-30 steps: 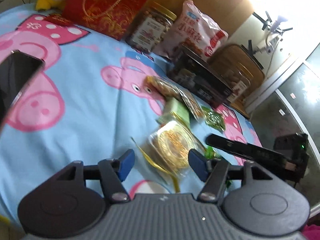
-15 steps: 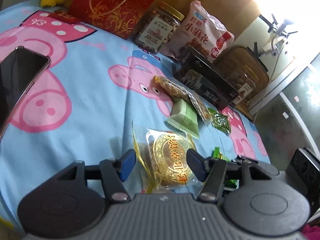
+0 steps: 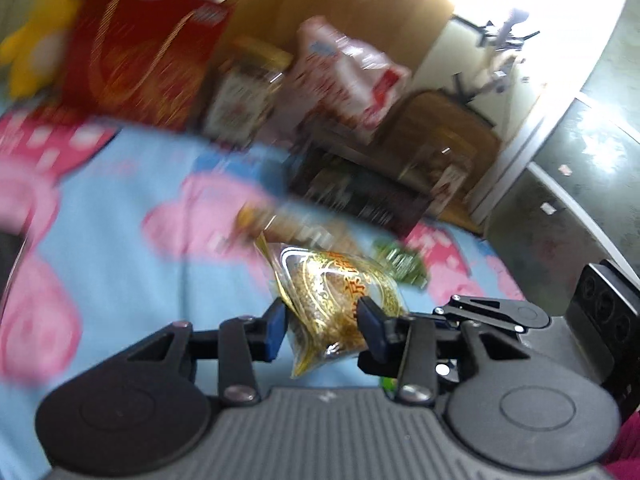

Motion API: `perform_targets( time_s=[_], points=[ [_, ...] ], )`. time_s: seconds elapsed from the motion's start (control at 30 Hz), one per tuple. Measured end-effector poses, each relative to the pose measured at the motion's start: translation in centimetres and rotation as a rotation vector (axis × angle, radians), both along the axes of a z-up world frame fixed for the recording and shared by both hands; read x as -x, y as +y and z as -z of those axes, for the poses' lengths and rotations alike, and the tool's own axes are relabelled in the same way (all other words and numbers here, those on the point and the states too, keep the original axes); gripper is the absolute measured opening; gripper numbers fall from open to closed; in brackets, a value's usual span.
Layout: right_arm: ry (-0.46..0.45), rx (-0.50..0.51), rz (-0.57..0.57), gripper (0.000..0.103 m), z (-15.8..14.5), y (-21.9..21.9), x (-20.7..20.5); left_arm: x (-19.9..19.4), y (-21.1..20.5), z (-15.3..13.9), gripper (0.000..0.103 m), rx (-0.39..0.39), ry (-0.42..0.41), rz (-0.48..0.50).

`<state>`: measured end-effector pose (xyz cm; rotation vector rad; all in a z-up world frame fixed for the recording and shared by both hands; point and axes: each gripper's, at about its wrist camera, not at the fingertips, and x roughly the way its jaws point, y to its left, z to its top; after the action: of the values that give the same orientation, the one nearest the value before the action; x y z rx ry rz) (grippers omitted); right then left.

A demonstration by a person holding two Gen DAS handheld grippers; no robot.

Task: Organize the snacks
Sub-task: 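Lower the gold pastry into the tin and open the left gripper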

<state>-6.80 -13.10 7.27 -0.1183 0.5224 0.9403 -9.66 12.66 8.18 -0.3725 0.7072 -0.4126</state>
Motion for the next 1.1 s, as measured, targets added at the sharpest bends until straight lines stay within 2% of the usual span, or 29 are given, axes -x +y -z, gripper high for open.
perform_targets(
  time_s=[0.17, 0.33, 0.47, 0.6, 0.7, 0.73, 0.87, 0.97, 1.0, 1.03, 1.1],
  points=[
    [-0.072, 0.005, 0.126, 0.039, -2.4, -2.7, -4.4, -6.3, -3.4, -3.0, 0.038, -0.012, -0.059, 0.067],
    [-0.027, -0.017, 0.253, 0.039, -3.7, -5.6, -11.1, -14.5, -8.2, -4.5, 0.039, -0.042, -0.081, 0.103],
    [0.011, -0.035, 0.317, 0.039, -3.3, -7.4, -16.3, -20.1, -10.7, -4.4, 0.039, -0.050, -0.087, 0.106],
    [0.018, 0.003, 0.369, 0.040, -1.2, -7.4, -19.9, -24.9, -12.6, -2.7, 0.039, -0.062, -0.049, 0.088],
    [0.020, 0.020, 0.393, 0.041, 0.2, -7.7, -21.2, -26.8, -13.6, -1.0, 0.037, -0.113, -0.025, 0.070],
    [0.021, 0.015, 0.400, 0.044, 0.5, -8.1, -21.2, -26.9, -13.8, -0.6, 0.040, -0.140, -0.032, 0.069],
    [-0.004, -0.073, 0.428, 0.044, 0.3, -10.0, -20.4, -26.2, -12.8, -0.6, 0.040, -0.186, -0.111, 0.062],
    [-0.046, -0.150, 0.504, 0.044, 0.1, -11.4, -20.1, -26.0, -11.5, -1.3, 0.041, -0.223, -0.178, -0.009],
    [-0.066, -0.170, 0.536, 0.044, 0.1, -11.7, -20.2, -26.1, -11.0, -1.5, 0.044, -0.242, -0.205, -0.063],
    [-0.092, -0.179, 0.574, 0.044, 0.2, -12.1, -20.0, -26.2, -10.7, -1.7, 0.053, -0.263, -0.231, -0.123],
    [-0.153, -0.154, 0.657, 0.044, 0.4, -12.3, -19.6, -26.4, -10.2, -1.6, 0.056, -0.329, -0.283, -0.276]
  ],
)
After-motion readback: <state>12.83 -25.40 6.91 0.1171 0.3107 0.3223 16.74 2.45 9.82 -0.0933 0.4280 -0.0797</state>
